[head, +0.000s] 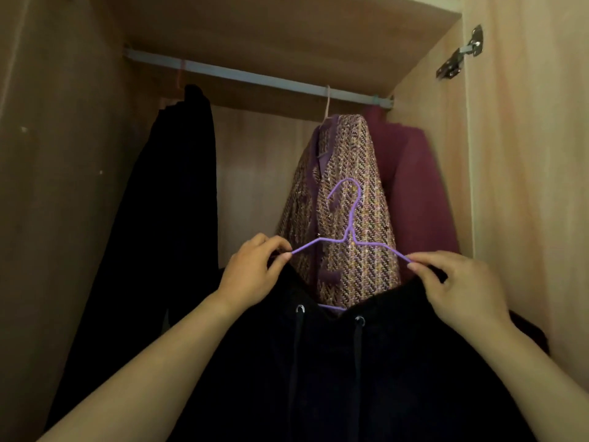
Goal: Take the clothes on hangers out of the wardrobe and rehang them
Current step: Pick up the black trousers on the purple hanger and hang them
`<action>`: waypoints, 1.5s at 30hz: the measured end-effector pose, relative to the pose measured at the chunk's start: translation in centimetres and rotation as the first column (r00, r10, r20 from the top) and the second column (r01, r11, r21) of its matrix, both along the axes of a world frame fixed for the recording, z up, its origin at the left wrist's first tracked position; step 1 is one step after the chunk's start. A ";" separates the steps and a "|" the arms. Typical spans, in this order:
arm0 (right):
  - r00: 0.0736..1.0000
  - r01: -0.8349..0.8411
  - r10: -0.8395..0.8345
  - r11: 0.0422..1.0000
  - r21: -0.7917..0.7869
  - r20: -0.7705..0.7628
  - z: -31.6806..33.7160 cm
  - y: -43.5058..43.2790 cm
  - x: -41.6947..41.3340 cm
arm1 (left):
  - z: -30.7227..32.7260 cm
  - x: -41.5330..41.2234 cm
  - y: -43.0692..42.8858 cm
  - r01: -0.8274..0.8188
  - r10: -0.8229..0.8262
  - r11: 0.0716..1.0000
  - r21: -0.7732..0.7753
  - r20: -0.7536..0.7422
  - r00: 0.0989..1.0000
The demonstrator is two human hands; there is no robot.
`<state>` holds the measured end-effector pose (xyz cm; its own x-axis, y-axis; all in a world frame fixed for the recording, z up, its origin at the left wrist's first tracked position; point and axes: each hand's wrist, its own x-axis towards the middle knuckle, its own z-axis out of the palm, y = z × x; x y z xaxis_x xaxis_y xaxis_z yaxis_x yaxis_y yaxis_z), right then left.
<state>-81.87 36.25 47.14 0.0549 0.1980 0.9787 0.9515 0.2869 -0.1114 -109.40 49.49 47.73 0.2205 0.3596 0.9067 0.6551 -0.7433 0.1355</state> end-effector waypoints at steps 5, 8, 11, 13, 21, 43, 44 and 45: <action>0.975 0.219 -0.221 0.973 0.071 0.011 3.3 1.2 -2.2 | 3.8 -2.6 2.7 -0.238 0.238 0.971 0.003 0.000 0.971; 0.962 0.272 -0.273 0.959 0.076 0.001 6.3 1.9 -4.3 | 5.7 -4.9 4.1 -0.399 0.395 0.914 0.077 0.060 0.917; 0.945 0.326 -0.326 0.943 0.067 -0.001 10.3 2.9 -6.7 | 8.0 -6.9 5.1 -0.457 0.452 0.881 0.121 0.065 0.890; 0.943 0.332 -0.331 0.940 0.072 -0.025 12.8 3.6 -8.3 | 9.5 -7.7 5.5 -0.478 0.471 0.869 0.128 0.083 0.878; 0.930 0.364 -0.363 0.931 0.009 -0.054 18.3 8.5 -12.8 | 15.3 -8.8 7.8 -0.482 0.462 0.856 0.185 0.142 0.876; 0.976 0.214 -0.216 0.972 0.094 0.020 30.5 27.5 -18.4 | 29.7 -13.4 15.4 -0.311 0.283 0.891 0.331 0.131 0.950; 0.977 0.211 -0.213 0.972 0.100 0.006 31.1 27.9 -18.5 | 29.8 -13.6 15.8 -0.282 0.255 0.899 0.335 0.121 0.959; 0.978 0.209 -0.208 0.972 0.109 -0.017 31.8 28.2 -18.6 | 29.9 -13.7 16.2 -0.248 0.221 0.907 0.341 0.118 0.968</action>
